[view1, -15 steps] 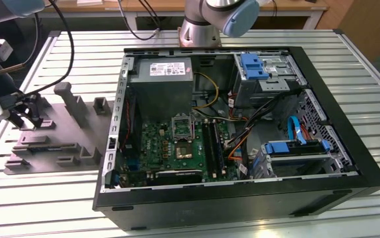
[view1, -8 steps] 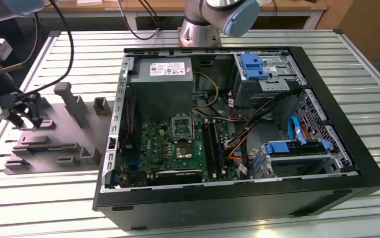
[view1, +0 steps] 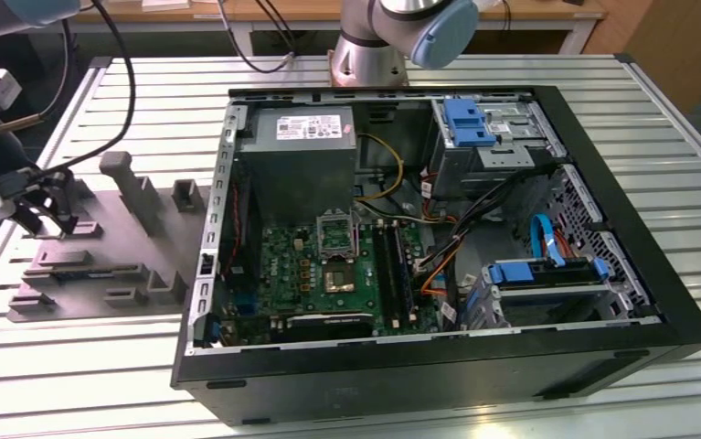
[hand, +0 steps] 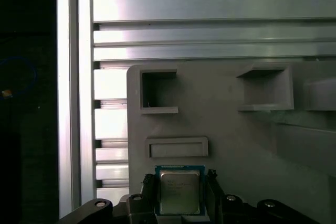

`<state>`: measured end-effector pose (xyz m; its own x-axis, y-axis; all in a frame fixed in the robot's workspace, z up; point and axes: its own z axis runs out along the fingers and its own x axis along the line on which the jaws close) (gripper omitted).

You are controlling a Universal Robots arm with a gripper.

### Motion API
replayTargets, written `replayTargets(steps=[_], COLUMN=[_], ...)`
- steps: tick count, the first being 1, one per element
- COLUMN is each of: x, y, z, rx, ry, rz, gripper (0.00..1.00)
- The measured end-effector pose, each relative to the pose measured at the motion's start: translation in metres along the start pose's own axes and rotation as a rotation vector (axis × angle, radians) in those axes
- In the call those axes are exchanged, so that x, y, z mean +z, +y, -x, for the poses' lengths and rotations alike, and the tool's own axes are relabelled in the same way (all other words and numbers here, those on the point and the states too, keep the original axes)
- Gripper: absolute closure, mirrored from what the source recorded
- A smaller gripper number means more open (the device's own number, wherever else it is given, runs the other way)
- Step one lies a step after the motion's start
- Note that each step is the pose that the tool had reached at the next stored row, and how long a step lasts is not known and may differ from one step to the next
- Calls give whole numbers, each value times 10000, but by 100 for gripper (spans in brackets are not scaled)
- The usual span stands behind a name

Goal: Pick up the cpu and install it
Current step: 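Pick up the cpu and move it towards the insertion slot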

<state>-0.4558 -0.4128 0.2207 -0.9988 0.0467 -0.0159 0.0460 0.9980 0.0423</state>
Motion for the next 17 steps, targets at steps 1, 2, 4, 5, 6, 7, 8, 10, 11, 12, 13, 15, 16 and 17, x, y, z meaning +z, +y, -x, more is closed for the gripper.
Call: replayTargets(steps=[1, 2, 4, 5, 6, 7, 8, 10, 11, 12, 13, 15, 16, 17], x=[-3, -4, -7, -8, -10, -11, -14, -18, -20, -22, -24, -27, -29, -31], y=[0, 0, 0, 0, 0, 0, 1, 1, 1, 1, 1, 1, 1, 1], z=[0, 0, 0, 0, 0, 0, 0, 0, 0, 0, 0, 1, 0, 0], rx=[0, -1, 0, 0, 0, 0, 0, -1, 0, 0, 0, 0, 0, 0], ry=[1, 0, 0, 0, 1, 1, 0, 1, 1, 1, 1, -1, 0, 1], rz=[0, 0, 0, 0, 0, 0, 0, 0, 0, -1, -1, 1, 0, -1], gripper=[53, 53, 53, 53, 53, 53, 53, 53, 53, 53, 53, 53, 53, 53])
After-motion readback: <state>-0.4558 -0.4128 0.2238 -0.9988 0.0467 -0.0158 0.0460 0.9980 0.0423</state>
